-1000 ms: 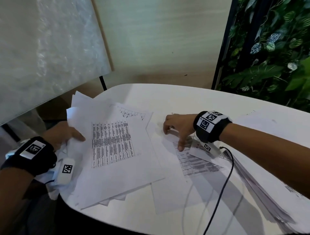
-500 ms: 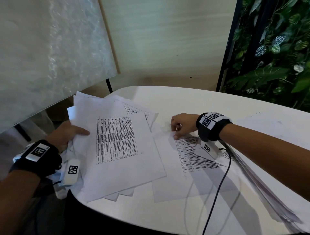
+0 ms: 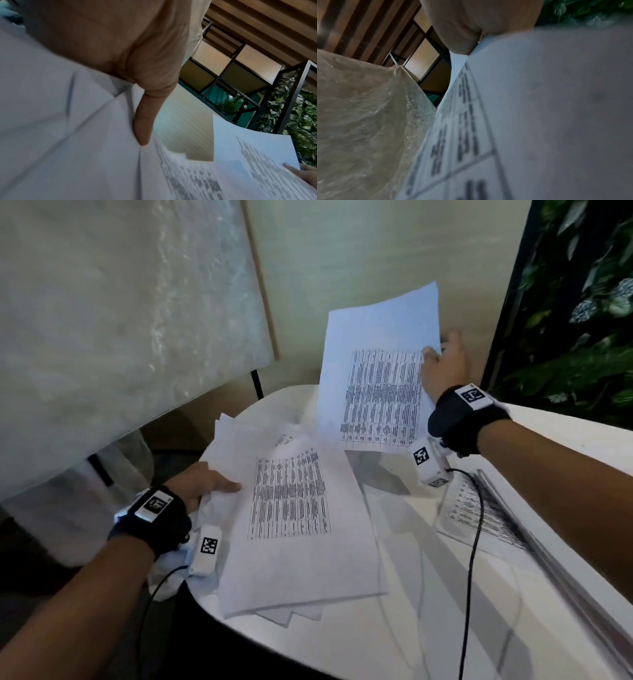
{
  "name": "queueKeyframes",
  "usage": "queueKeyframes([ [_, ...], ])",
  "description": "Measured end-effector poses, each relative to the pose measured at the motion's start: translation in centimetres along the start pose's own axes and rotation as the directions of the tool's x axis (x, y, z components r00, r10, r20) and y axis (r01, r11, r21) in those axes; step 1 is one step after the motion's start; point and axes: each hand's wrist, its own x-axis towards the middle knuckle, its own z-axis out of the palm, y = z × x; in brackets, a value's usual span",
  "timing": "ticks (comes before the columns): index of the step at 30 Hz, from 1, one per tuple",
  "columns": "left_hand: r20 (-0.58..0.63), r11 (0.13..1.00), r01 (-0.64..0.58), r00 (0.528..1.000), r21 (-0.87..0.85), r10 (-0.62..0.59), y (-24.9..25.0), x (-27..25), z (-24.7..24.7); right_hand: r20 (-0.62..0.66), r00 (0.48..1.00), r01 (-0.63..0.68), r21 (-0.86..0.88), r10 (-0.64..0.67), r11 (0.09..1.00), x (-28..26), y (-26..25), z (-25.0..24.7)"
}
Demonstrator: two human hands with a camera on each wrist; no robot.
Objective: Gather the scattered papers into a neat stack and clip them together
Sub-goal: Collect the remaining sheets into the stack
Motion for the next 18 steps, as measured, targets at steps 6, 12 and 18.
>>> queueKeyframes([
  [6, -0.064, 1.0, 0.025, 0.998, -0.019, -0.026, 0.1, 2.7, 0.5, 0.274, 0.96, -0.041, -0.074, 0.059, 0.996, -4.5, 0.1, 2.5],
  [12, -0.121, 0.999, 0.028, 0.992, 0.036, -0.023, 2.3, 2.1, 3.3, 0.194, 0.955, -0.223, -0.023, 0.223, 0.975, -7.5, 2.0, 2.8],
  [18, -0.18, 0.962, 0.111, 0.981, 0.248, -0.067, 2.9, 2.3, 4.3, -0.096, 0.917, -0.349, 0.282, 0.388, 0.894, -4.6, -1.7, -1.6],
])
